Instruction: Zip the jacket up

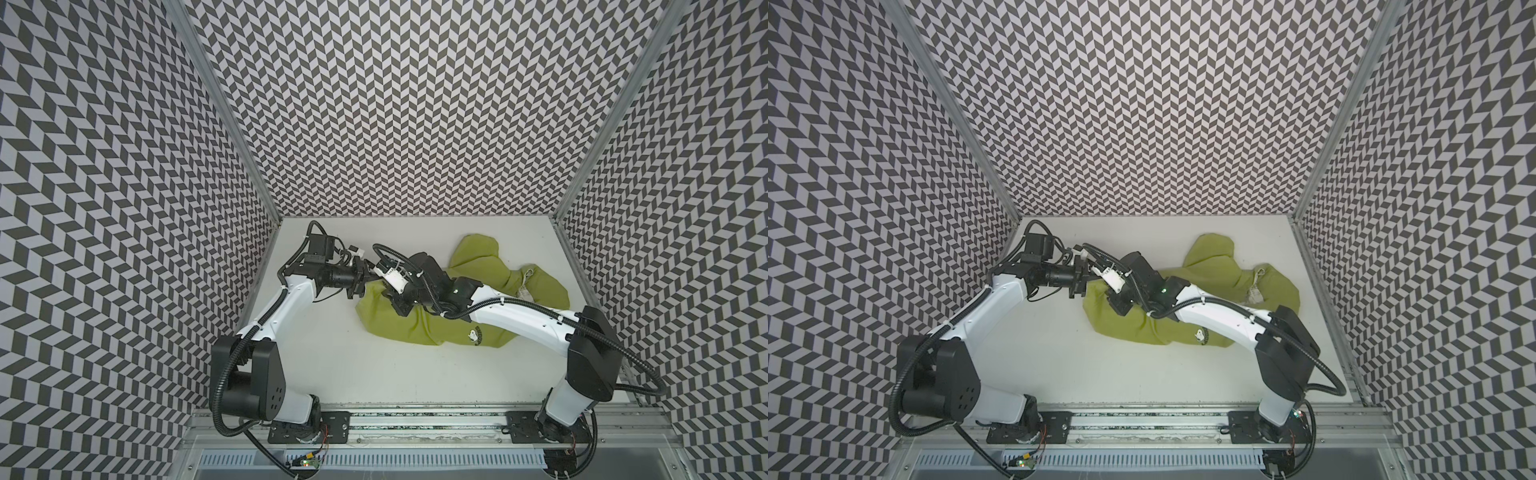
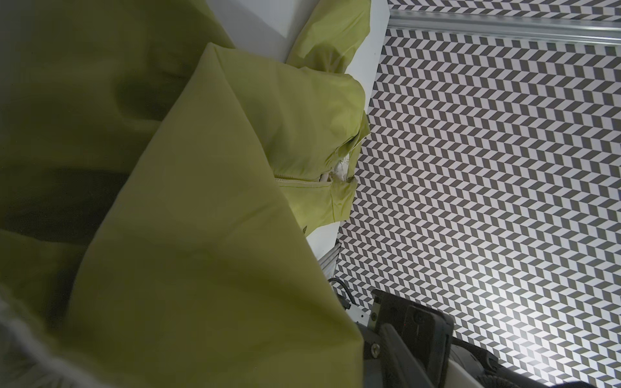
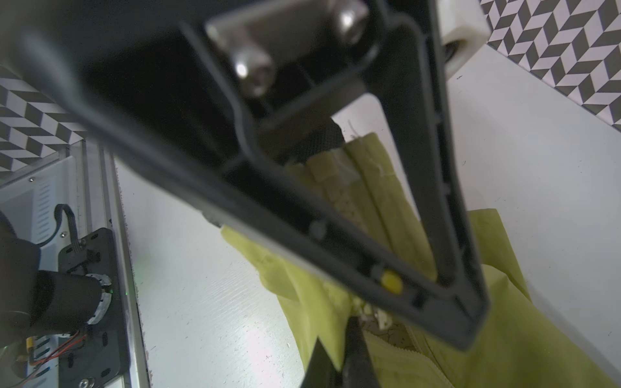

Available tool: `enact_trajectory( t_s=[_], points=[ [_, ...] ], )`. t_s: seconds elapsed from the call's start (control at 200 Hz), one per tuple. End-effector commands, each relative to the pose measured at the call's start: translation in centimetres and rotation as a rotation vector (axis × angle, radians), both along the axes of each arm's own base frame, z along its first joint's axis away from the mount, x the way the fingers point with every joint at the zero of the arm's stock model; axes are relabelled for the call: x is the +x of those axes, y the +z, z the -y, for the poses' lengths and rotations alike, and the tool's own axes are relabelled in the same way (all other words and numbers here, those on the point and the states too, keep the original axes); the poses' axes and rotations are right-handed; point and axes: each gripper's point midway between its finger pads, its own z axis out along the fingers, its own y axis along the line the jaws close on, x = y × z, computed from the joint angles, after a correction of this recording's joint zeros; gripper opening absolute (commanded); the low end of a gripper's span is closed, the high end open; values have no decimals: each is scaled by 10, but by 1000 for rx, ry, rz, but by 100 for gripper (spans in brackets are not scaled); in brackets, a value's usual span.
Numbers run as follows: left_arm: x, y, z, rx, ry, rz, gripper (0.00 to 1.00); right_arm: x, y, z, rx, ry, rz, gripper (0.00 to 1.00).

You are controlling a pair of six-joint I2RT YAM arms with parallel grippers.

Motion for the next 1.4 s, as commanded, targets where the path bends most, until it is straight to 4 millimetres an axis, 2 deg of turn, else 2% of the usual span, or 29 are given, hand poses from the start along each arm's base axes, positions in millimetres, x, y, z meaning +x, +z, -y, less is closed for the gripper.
enact_trajectory(
  t_s=[0.0,0.165,0.295,0.461,0.616,0.836,1.082,1.287,1.397],
  points=[
    [-2,4,4,12,-23,15,41,-8,16,-2,27,44,31,0],
    [-11,4,8,27,-58,16,37,-8,14,1,17,30,28,0],
    [-16,-4,5,85,-55,14,38,-7,16,1,18,26,30,0],
    [-17,-5,1,127,-51,26,40,-7,15,3,14,24,28,0],
    [-19,-3,-2,184,-77,41,35,-7,14,3,8,19,27,0],
    [-20,1,4,149,-108,47,29,-6,15,2,10,20,30,0],
    [-23,1,11,143,-141,48,28,-6,15,0,16,22,32,0],
    [-20,-1,11,155,-133,56,22,-6,15,1,19,22,29,0],
    [-16,0,11,151,-121,79,10,-7,17,3,16,15,28,0]
  ],
)
